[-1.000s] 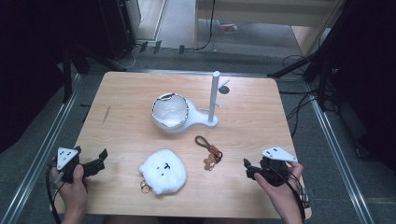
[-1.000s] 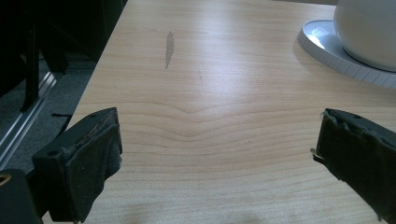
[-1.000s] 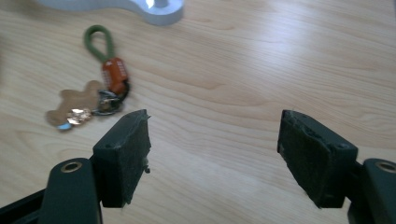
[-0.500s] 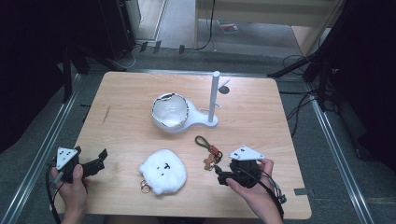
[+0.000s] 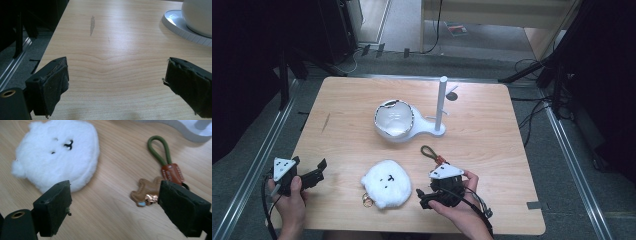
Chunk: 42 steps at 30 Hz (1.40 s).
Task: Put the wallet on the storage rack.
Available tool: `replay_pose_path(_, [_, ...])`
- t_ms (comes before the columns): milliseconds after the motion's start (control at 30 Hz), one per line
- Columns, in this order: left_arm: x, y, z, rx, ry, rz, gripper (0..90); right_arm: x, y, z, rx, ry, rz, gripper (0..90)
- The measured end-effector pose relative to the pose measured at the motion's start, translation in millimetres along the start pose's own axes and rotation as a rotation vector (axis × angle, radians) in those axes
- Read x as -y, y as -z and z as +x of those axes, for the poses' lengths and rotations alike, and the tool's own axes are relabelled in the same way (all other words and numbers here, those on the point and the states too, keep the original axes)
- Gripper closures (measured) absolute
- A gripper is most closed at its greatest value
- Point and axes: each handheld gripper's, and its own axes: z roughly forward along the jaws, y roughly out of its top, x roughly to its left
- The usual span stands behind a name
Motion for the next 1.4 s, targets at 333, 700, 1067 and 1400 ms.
replay_pose_path(333, [-0.2,-0.4,1.5,0.017,0.01,0.004,1.0,-3.7,-23.1,24.5,-0.057,0.025,0.039,0.2])
replay_pose_path(700, [-0.8,-2.2,-0.2,0.017,-0.008,0.02,0.0,-9.3,-45.2,42.6,-0.074,0.018,0.058,0.0])
replay_pose_path(1067, [-1.2,-3.0,-0.1,0.017,-0.008,0.031,0.0,-16.3,-57.9,52.9,-0.077,0.01,0.052,0.0])
replay_pose_path(1400, [-1.5,-3.5,0.3,0.02,-0.004,0.037,0.0,-20.5,-76.9,60.5,-0.06,-0.032,0.076,0.0])
